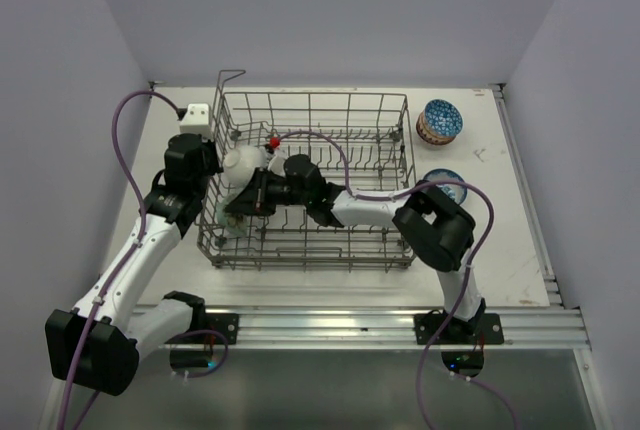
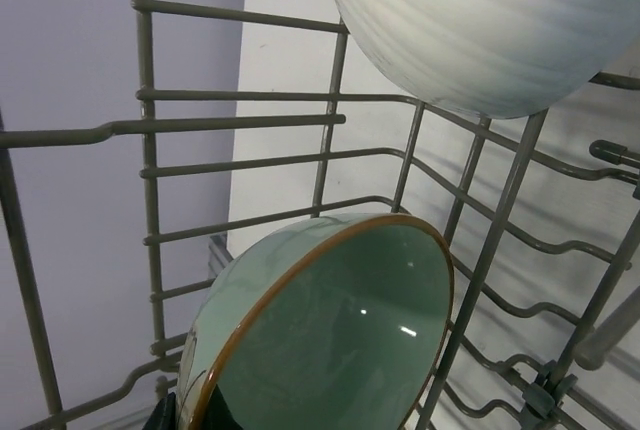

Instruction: Unload the bowls from the dish rack

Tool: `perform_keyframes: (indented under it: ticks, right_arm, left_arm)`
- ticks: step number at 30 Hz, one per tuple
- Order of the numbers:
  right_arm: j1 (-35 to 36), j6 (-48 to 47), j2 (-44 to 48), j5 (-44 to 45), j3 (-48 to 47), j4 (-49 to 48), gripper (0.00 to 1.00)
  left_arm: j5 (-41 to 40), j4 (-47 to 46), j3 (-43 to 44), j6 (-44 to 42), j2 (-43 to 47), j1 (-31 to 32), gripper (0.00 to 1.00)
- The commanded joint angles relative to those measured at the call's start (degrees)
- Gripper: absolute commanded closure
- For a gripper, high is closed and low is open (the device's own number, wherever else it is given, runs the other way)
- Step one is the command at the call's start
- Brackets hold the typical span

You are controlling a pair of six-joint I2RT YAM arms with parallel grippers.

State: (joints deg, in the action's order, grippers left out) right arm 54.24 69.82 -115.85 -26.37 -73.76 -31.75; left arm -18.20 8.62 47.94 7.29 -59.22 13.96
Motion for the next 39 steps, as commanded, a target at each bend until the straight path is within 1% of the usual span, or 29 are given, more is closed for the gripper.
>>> perform_keyframes:
  ticks: [1,2,3,5,6,8,9,10,11,14,16,18,20,21,24,25,26,28,29,31,32,35,37,39]
  right_arm:
    - [-0.71,0.33,7.04,-1.58,-1.21,-9.22,1.00]
    - [-0.97,-0.99,8.00,-1.23,-1.56,-7.73,1.00]
    - [-1.24,-2.40,9.32,-0.71,-1.91,-3.45,1.00]
    - [-1.85,-8.19,13.27,2.10,-3.67,3.06,1.00]
    - [-2.03,-13.08,14.59,3.50,-4.63,11.36,1.00]
    - [-2.38,-18.12,18.37,8.95,-7.97,19.84,1.00]
    - [-2.47,-22.06,19.51,10.71,-9.55,26.93,1.00]
    - [-2.64,-23.49,20.83,12.64,-10.17,29.96,1.00]
    - [-3.34,-24.81,23.11,15.70,-10.61,35.30,1.00]
    - [-5.10,-28.77,27.16,20.21,-10.97,41.05,1.00]
    - [-6.51,-31.84,31.64,23.64,-10.80,45.62,1.00]
    - [-9.05,-34.82,36.46,26.18,-10.79,50.52,1.00]
    - [-12.38,-37.29,39.38,29.26,-10.62,54.05,1.00]
    - [-13.53,-40.35,41.82,34.32,-10.71,58.51,1.00]
    - [-17.23,-45.28,44.91,43.48,-9.75,66.69,1.00]
    - [-18.45,-45.82,46.58,47.95,-8.35,68.12,1.00]
    - [-21.16,-46.00,47.55,49.56,-7.46,70.22,1.00]
    - [-24.69,-46.36,49.83,50.19,-3.79,71.12,1.00]
    - [-28.19,-46.27,50.28,49.93,-2.37,71.64,1.00]
    - [-31.46,-45.92,50.64,47.48,1.85,71.65,1.00]
    - [-34.95,-45.57,50.38,46.16,2.99,71.65,1.00]
    - [-40.68,-45.04,47.75,40.37,6.69,71.39,1.00]
    - [-43.67,-46.00,45.81,38.68,7.75,71.04,1.00]
    - [-44.39,-48.53,42.47,39.37,7.40,70.77,1.00]
  left_arm:
    - [-1.05,0.17,-0.39,0.01,0.51,0.72,1.00]
    - [-1.14,0.08,-0.39,0.01,0.51,0.64,1.00]
    - [-1.14,0.17,-0.31,0.01,0.60,0.72,1.00]
    - [-1.31,0.08,-0.39,0.01,0.77,0.63,1.00]
    - [-1.40,0.08,-0.39,0.01,0.69,0.63,1.00]
    - [-1.49,0.08,-0.39,0.01,0.86,0.63,1.00]
    - [-1.40,0.17,-0.39,0.01,0.86,0.63,1.00]
    - [-1.49,0.08,-0.31,0.01,0.77,0.63,1.00]
    - [-1.49,0.17,-0.22,0.09,0.86,0.63,1.00]
    - [-1.75,0.17,-0.31,0.01,0.69,0.63,1.00]
    - [-1.84,0.17,-0.31,0.01,0.69,0.63,1.00]
    - [-1.76,0.25,-0.22,0.01,0.60,0.63,1.00]
    - [-1.76,0.34,-0.22,0.01,0.69,0.63,1.00]
    - [-1.76,0.34,-0.22,0.01,0.77,0.63,1.00]
    - [-1.67,0.34,-0.13,0.01,0.86,0.63,1.00]
    - [-1.58,0.34,-0.22,0.01,0.86,0.63,1.00]
    - [-1.49,0.43,-0.13,0.01,0.77,0.63,1.00]
    - [-1.40,0.43,-0.13,0.01,0.69,0.63,1.00]
    - [-1.40,0.43,-0.13,0.01,0.69,0.63,1.00]
    - [-1.49,0.52,-0.13,0.01,0.86,0.63,1.00]
    - [-1.58,0.43,-0.13,0.01,0.86,0.72,1.00]
    - [-1.58,0.43,-0.13,0.01,1.04,0.72,1.00]
    - [-1.76,0.43,-0.13,-0.08,1.04,0.72,1.00]
    - [-1.67,0.43,-0.04,-0.08,1.04,0.72,1.00]
